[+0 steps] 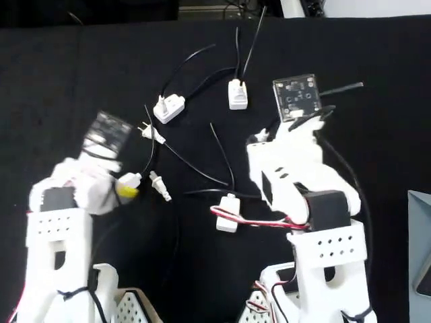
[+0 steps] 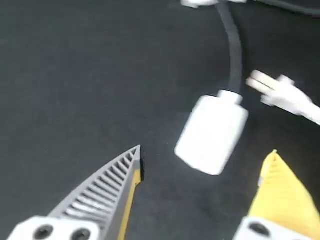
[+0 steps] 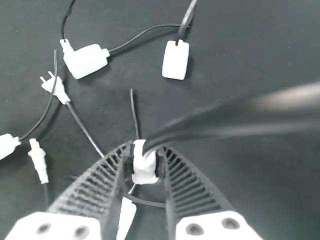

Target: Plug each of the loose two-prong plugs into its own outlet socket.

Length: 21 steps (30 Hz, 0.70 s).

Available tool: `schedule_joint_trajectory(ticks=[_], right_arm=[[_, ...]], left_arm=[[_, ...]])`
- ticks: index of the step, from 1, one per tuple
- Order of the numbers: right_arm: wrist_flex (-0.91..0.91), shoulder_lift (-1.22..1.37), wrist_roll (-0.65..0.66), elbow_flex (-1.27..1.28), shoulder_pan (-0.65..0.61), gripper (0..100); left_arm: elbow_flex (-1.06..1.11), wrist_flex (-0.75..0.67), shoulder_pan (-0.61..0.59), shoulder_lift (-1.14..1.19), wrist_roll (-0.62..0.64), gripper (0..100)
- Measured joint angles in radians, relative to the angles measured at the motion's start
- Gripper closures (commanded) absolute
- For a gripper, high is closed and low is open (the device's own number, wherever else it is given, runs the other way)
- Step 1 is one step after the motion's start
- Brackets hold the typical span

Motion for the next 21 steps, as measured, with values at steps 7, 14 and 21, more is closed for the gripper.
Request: schedule_joint_trajectory(ticks=[7,14,21], right_arm=[[-0.009,0.041,0.0,0.011,-0.009,98.5],[-0.044,0.138,0.0,0.011,-0.009,98.5],[-0.044,0.146,0.0,0.011,-0.009,98.5]], left_arm=[[0.018,-0.103,-0.095,0.002,0.034,69],[0.219,-0.275,-0.06,0.002,0.037,69],[0.316,-0.287,0.064,0.0,0.037,69]])
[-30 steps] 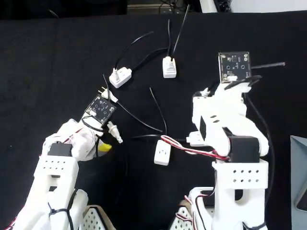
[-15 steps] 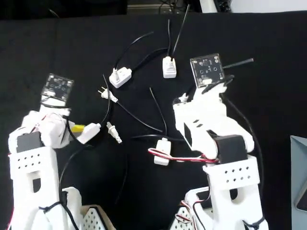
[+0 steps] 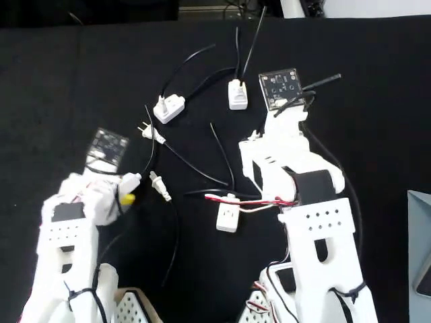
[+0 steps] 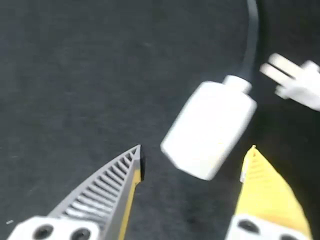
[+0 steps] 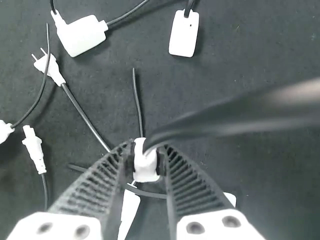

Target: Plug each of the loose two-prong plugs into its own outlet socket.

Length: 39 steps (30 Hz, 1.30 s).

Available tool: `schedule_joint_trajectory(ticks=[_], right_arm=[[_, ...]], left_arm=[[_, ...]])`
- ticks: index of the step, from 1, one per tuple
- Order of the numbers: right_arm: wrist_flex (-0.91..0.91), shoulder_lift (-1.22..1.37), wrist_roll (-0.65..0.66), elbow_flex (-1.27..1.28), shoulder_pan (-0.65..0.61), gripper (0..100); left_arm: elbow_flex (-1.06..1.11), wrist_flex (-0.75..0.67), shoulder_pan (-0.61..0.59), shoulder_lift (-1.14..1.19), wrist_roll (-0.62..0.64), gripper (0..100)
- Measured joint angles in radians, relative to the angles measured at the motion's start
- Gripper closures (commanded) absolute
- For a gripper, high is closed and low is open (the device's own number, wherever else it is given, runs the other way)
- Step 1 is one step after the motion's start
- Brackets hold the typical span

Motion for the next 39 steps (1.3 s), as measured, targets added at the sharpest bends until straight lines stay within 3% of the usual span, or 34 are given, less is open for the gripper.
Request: schedule_joint_trajectory(ticks=[5,11,18,22,31,35,39], right_arm=[[0.0,0.0,0.0,0.0,0.0,98.5],[0.0,0.0,0.0,0.0,0.0,98.5],[0.0,0.0,0.0,0.0,0.0,98.5],[0.0,0.0,0.0,0.0,0.0,98.5],[-0.002,0.0,0.0,0.0,-0.002,98.5],[-0.041,0.005,-0.002,0.018,-0.055,98.5],[-0.13,0.014,0.015,0.091,-0.172,98.5]], left_arm=[[-0.008,0.018,0.012,-0.006,0.0,69],[-0.101,0.08,-0.123,-0.092,0.003,69],[0.002,-0.126,-0.17,-0.089,0.009,69],[0.046,-0.149,-0.127,-0.069,0.009,69],[0.028,0.089,-0.052,-0.207,0.009,69],[0.028,0.147,-0.115,-0.338,0.023,69],[0.028,0.235,-0.23,-0.468,0.127,69]])
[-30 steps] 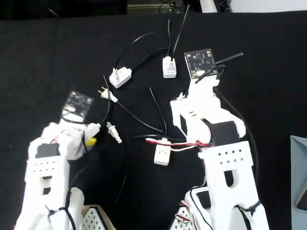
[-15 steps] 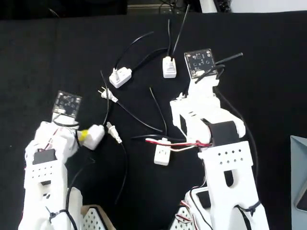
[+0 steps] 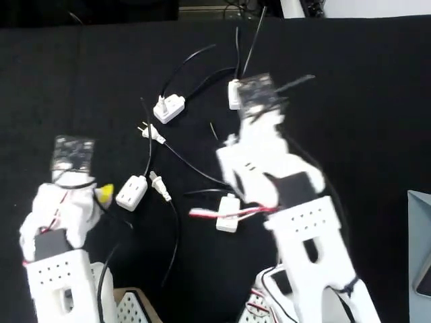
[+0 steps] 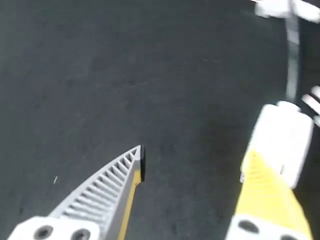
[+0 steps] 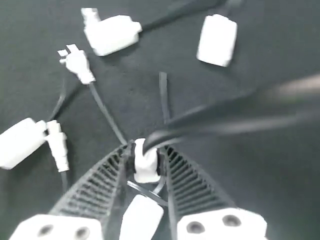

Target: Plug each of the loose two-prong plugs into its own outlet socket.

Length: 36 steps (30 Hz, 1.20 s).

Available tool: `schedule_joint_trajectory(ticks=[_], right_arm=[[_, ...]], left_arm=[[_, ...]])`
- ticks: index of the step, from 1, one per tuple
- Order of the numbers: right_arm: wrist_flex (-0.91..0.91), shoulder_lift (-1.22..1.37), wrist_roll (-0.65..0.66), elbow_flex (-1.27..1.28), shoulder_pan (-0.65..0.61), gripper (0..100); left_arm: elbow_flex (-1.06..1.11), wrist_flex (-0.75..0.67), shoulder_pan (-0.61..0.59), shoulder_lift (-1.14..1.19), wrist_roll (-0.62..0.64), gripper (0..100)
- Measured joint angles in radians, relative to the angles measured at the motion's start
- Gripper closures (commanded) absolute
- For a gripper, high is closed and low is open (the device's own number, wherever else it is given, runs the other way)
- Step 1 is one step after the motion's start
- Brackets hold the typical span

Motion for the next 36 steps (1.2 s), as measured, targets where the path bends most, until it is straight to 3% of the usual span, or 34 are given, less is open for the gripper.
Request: schedule_joint_trajectory(ticks=[7,15,23,36], right_arm=[[-0.114,0.178,0.068,0.021,-0.219,98.5],[-0.137,0.463,0.068,-0.127,-0.402,98.6],[-0.216,0.621,0.129,-0.222,-0.519,98.6],[-0.407,0.784,0.13,-0.222,-0.548,98.6]], left_arm=[[0.075,0.06,-0.196,-0.173,0.163,69],[0.18,0.06,-0.373,-0.338,0.255,69],[0.218,0.06,-0.387,-0.41,0.264,69],[0.226,0.06,-0.387,-0.416,0.264,69]])
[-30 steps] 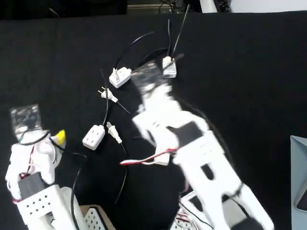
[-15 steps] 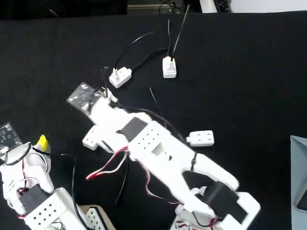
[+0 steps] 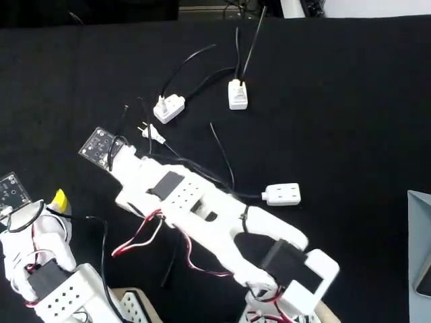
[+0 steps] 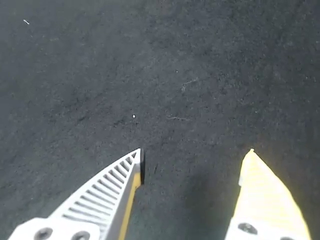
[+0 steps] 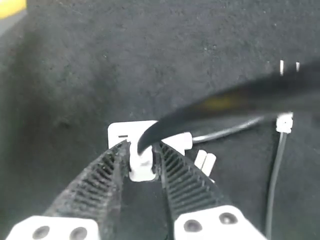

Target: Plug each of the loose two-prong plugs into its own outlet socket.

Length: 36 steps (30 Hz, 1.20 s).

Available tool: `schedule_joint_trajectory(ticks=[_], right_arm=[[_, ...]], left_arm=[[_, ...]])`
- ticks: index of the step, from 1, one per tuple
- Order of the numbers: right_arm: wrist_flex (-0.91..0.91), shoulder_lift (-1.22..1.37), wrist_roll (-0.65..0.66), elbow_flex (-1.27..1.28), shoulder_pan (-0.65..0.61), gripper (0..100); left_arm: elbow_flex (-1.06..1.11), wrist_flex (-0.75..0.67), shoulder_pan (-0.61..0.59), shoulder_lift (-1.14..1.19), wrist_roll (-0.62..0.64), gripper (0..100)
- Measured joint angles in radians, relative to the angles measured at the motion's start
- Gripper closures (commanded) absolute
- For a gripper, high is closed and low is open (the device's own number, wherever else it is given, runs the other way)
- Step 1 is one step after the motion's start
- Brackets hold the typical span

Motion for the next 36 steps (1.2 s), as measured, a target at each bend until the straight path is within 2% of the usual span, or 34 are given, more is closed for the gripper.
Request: schedule_joint_trajectory(ticks=[9,19,25,36], right_arm=[[-0.017,0.014,-0.015,-0.008,-0.054,98.6],[-0.017,0.02,-0.031,-0.009,-0.055,98.6],[-0.115,0.086,-0.034,-0.006,-0.055,98.6],[-0.155,0.075,-0.034,0.074,-0.054,98.6]], left_arm=[[0.005,0.0,0.0,0.0,0.006,69],[0.005,0.0,0.0,0.0,0.006,69],[0.005,0.0,0.0,0.0,0.006,69],[0.005,0.0,0.0,0.0,0.006,69]])
